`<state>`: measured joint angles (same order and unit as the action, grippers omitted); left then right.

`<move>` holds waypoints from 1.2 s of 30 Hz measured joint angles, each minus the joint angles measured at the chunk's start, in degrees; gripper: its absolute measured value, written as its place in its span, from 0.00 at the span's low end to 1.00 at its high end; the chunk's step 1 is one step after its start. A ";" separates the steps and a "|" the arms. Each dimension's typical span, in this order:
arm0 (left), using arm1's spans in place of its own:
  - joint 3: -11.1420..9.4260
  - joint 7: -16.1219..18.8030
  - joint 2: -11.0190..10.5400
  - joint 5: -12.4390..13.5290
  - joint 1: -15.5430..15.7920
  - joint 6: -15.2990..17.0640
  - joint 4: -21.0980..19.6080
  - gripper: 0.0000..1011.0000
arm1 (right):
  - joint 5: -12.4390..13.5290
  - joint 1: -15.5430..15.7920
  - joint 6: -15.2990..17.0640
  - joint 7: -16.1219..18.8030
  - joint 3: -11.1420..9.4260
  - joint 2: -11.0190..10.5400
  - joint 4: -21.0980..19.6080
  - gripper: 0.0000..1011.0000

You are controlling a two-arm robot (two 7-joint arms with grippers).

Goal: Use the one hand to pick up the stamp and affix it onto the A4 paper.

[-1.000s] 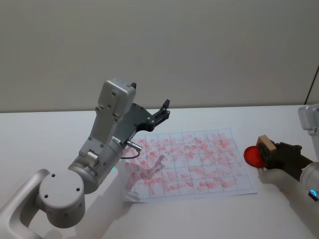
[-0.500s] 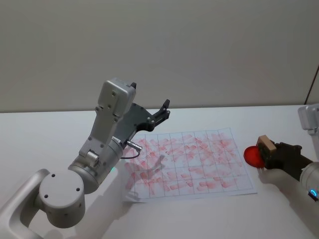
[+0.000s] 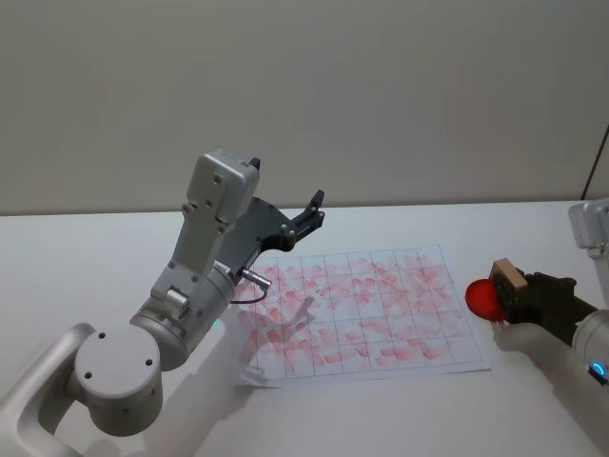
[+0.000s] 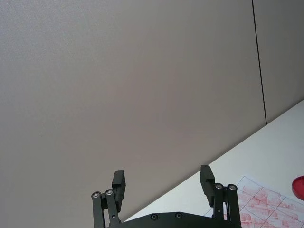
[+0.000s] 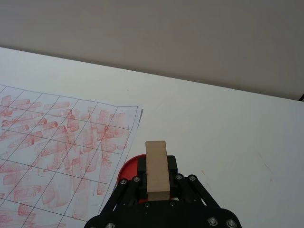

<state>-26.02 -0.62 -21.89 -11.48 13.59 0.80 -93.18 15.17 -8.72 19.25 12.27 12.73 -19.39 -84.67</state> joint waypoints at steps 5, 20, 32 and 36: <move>0.00 0.00 0.00 0.00 0.00 0.00 0.00 0.99 | -0.01 0.00 0.00 0.01 -0.01 0.01 0.00 0.22; 0.00 0.00 0.00 0.00 0.00 0.00 0.00 0.99 | -0.07 0.01 0.01 0.06 -0.05 0.05 0.00 0.22; 0.00 0.00 0.00 0.00 0.00 0.00 0.00 0.99 | -0.10 0.02 0.02 0.08 -0.08 0.07 -0.01 0.22; 0.00 0.00 0.00 0.00 0.00 0.00 0.00 0.99 | -0.11 0.02 0.02 0.09 -0.09 0.09 -0.01 0.22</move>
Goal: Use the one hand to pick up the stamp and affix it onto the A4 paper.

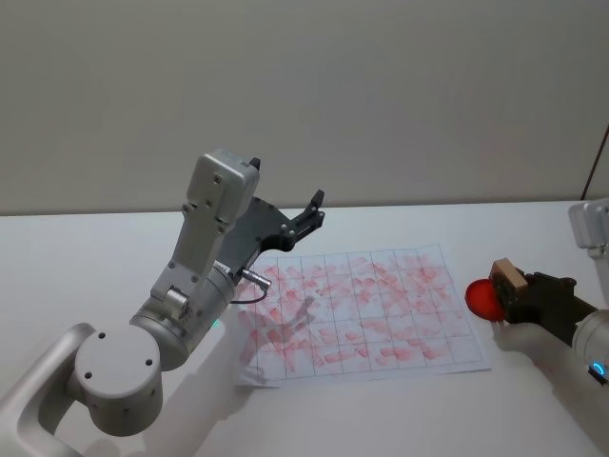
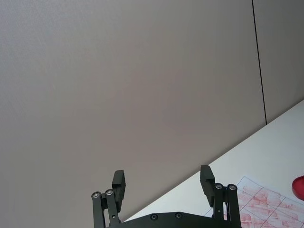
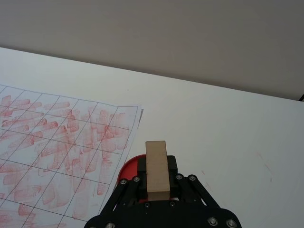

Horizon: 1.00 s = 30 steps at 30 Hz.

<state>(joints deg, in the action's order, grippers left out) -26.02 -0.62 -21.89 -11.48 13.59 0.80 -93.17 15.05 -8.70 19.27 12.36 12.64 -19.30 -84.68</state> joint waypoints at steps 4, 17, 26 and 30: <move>0.00 0.00 0.00 0.00 0.00 0.00 0.00 0.99 | -0.02 0.00 0.00 0.01 -0.01 0.01 0.00 0.22; 0.00 0.00 0.00 0.00 0.00 0.00 0.00 0.99 | -0.06 0.01 0.00 0.04 -0.04 0.03 0.00 0.22; 0.00 0.00 0.00 0.00 0.00 0.00 0.00 0.99 | -0.09 0.01 0.01 0.05 -0.07 0.06 0.00 0.22; 0.00 0.00 0.00 0.00 0.00 0.00 0.00 0.99 | -0.11 0.02 0.01 0.07 -0.07 0.07 0.00 0.22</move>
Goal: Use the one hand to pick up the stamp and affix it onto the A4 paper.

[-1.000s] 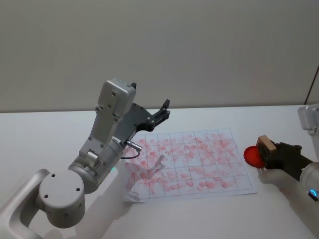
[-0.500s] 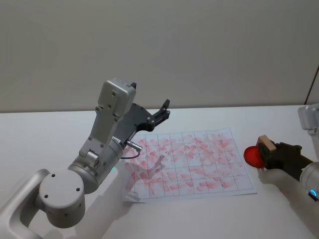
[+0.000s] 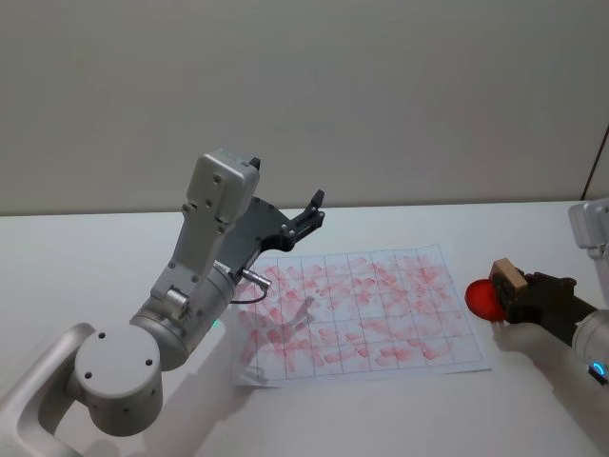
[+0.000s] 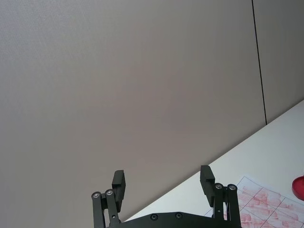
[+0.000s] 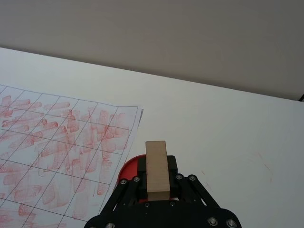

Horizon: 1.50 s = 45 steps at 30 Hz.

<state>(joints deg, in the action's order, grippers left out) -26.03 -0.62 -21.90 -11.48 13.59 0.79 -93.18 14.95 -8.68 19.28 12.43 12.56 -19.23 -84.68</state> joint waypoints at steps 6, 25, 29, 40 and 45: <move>0.00 0.00 0.00 0.00 0.00 0.00 0.00 0.99 | -0.02 0.00 0.00 0.01 -0.02 0.01 0.00 0.22; 0.00 0.00 0.00 0.00 0.00 0.00 0.00 0.99 | -0.08 0.01 0.02 0.06 -0.06 0.05 0.00 0.22; 0.00 0.00 0.00 0.00 0.00 0.00 0.00 0.99 | -0.09 0.01 0.02 0.07 -0.07 0.07 0.00 0.22; 0.00 0.00 0.00 0.00 0.00 0.00 0.00 0.99 | -0.13 0.02 0.03 0.08 -0.10 0.09 0.00 0.22; 0.00 0.00 0.00 0.00 0.00 0.00 0.00 0.99 | -0.14 0.02 0.03 0.10 -0.12 0.10 0.00 0.22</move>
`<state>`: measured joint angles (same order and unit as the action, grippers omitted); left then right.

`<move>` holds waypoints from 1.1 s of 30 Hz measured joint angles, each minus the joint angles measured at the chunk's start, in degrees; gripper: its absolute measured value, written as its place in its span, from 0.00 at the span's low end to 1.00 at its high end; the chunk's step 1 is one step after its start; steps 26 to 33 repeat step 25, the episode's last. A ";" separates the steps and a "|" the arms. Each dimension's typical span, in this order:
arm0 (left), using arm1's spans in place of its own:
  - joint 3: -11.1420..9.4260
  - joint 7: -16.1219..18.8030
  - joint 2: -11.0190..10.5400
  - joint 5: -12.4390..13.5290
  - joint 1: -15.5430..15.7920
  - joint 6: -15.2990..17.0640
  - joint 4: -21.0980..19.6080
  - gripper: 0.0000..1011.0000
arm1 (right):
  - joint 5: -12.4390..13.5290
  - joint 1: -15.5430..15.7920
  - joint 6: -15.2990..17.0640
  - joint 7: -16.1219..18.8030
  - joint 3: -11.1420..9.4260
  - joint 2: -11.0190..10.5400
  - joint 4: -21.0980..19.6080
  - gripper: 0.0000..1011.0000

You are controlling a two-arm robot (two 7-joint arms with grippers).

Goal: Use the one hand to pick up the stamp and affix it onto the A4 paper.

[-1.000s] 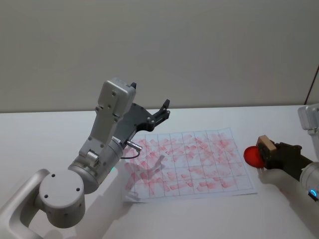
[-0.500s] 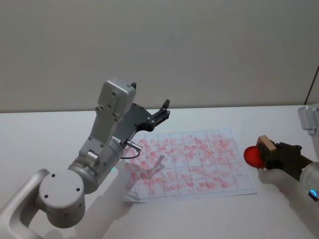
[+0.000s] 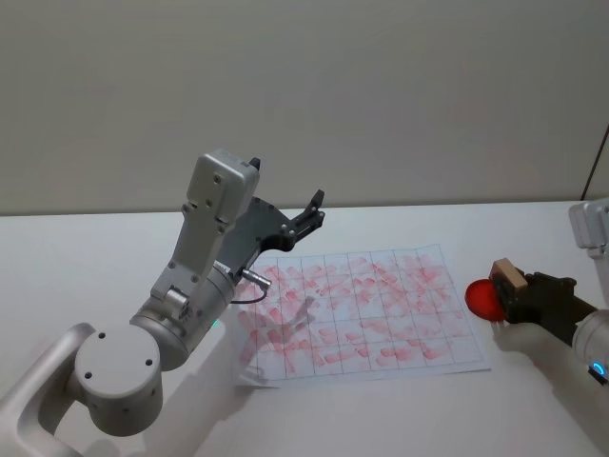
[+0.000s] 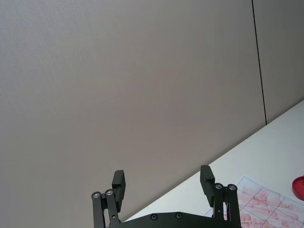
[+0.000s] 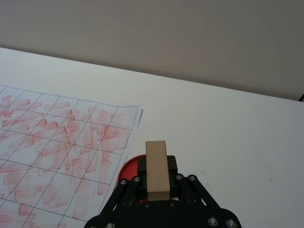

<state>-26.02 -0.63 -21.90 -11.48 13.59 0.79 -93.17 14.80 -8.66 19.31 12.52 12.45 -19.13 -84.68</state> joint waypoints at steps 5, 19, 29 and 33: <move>0.00 0.00 0.00 0.00 0.00 0.00 0.00 0.99 | -0.01 0.00 0.00 0.01 -0.01 0.01 0.00 0.22; 0.00 0.00 0.00 0.00 0.00 0.00 0.00 0.99 | -0.06 0.01 0.01 0.04 -0.04 0.04 0.00 0.22; 0.00 0.00 0.00 0.00 0.00 0.00 0.00 0.99 | -0.08 0.01 0.01 0.05 -0.05 0.05 0.00 0.22; 0.00 0.00 0.00 0.00 0.00 0.00 0.00 0.99 | -0.08 0.01 0.01 0.05 -0.05 0.05 0.00 0.22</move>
